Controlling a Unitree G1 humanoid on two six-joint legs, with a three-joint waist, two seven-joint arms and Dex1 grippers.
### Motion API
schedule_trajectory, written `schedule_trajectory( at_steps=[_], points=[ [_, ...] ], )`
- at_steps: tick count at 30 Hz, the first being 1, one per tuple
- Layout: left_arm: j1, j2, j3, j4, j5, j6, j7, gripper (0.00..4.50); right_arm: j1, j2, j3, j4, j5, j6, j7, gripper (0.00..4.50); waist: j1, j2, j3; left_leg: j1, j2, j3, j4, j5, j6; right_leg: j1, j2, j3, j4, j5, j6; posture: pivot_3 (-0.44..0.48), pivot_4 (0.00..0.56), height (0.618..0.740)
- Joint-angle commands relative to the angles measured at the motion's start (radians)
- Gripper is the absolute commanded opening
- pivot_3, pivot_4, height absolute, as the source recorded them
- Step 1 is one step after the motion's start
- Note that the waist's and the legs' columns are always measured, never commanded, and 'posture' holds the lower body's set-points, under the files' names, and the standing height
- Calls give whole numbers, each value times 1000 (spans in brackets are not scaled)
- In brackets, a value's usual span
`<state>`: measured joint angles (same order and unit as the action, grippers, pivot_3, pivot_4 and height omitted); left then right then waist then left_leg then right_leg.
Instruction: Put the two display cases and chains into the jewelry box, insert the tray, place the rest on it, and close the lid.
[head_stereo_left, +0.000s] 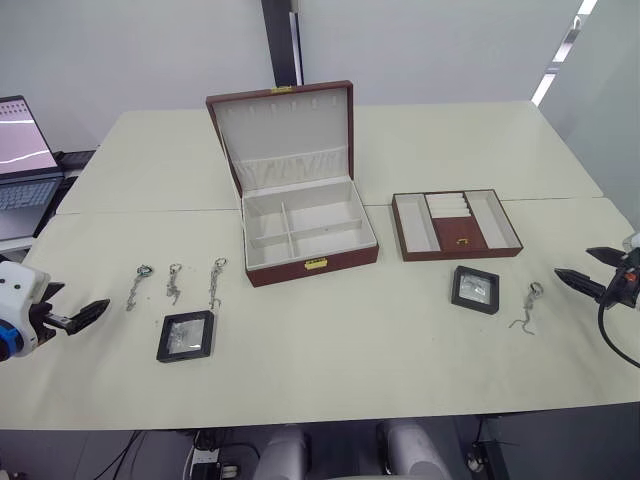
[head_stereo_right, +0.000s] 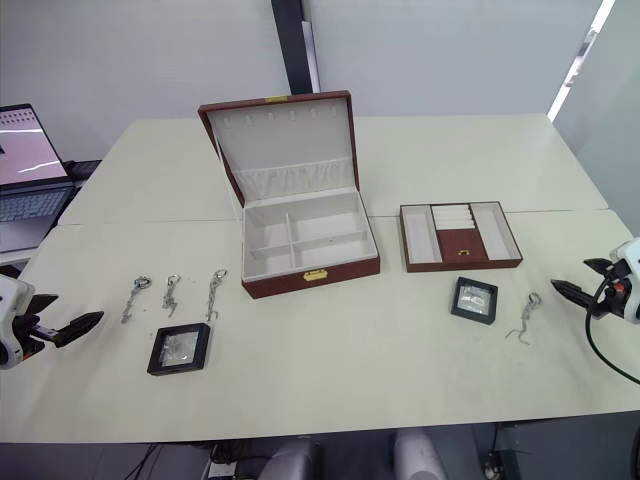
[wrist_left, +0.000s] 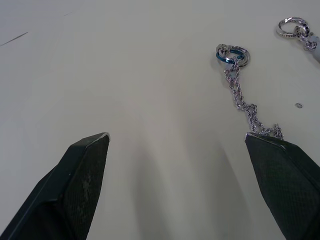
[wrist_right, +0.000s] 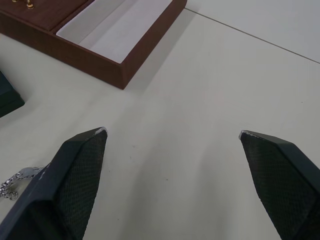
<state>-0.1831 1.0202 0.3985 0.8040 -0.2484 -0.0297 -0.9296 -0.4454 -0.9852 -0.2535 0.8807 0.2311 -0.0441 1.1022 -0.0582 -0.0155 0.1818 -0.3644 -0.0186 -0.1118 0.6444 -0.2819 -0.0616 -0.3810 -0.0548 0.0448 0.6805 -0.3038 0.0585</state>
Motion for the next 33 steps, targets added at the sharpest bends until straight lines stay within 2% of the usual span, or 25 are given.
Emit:
schedule_trajectory(
  at_steps=[1, 11, 16, 22, 27, 30, 32, 33],
  points=[
    [-8, 18, 14, -6, 1, -15, 6, 4482, -18, -12, -24, 0, 8, -15, -4, 4500, 0, 0, 0, 0, 0, 0, 0, 0, 0, 0, 0, 0, 0, 0, 0, 0, 150, 740],
    [-21, 4, 2, -7, 18, -17, 47, 4482, -29, 3, -30, 0, 15, -12, -19, 4500, 0, 0, 0, 0, 0, 0, 0, 0, 0, 0, 0, 0, 0, 0, 0, 0, 150, 740],
    [-47, -30, 9, -90, -13, 60, 61, 4482, -67, 38, -75, -64, 76, 41, -52, 4500, 0, 0, 0, 0, 0, 0, 1, 0, 0, 0, 0, 0, 1, 0, 0, 0, 150, 740],
    [-134, -147, -60, -365, -35, 270, 146, 4482, -55, 156, -41, -405, 159, 246, -102, 4500, 3, 0, 0, -1, 0, -1, 2, 0, 0, 0, 0, 0, 1, 0, 0, 0, 150, 740],
    [-206, -259, -164, -512, 2, 393, 237, 4482, -137, 282, 66, -509, 82, 298, -236, 4500, 1, -1, 0, -1, 0, 0, 2, 0, 0, 0, 0, 1, 1, 1, 1, 0, 150, 740],
    [-251, -318, -204, -525, 21, 437, 290, 4500, -188, 353, 141, -531, 36, 316, -280, 3975, -1, -1, -1, -3, 0, 0, 2, 0, 0, -4, 0, 1, 2, 1, 0, 0, 150, 740],
    [-262, -340, -227, -531, 34, 444, 305, 4500, -211, 386, 179, -530, 16, 320, -286, 3323, -1, -1, -1, -4, 0, 0, 2, 0, -1, -5, 0, 0, 3, 1, 0, 0, 150, 740],
    [-266, -351, -241, -535, 38, 448, 306, 4073, -229, 409, 204, -523, -1, 322, -297, 2891, -1, -1, -1, -5, 0, 0, 2, 0, -1, -6, 0, 0, 3, 1, 0, 0, 150, 740]
  ],
)
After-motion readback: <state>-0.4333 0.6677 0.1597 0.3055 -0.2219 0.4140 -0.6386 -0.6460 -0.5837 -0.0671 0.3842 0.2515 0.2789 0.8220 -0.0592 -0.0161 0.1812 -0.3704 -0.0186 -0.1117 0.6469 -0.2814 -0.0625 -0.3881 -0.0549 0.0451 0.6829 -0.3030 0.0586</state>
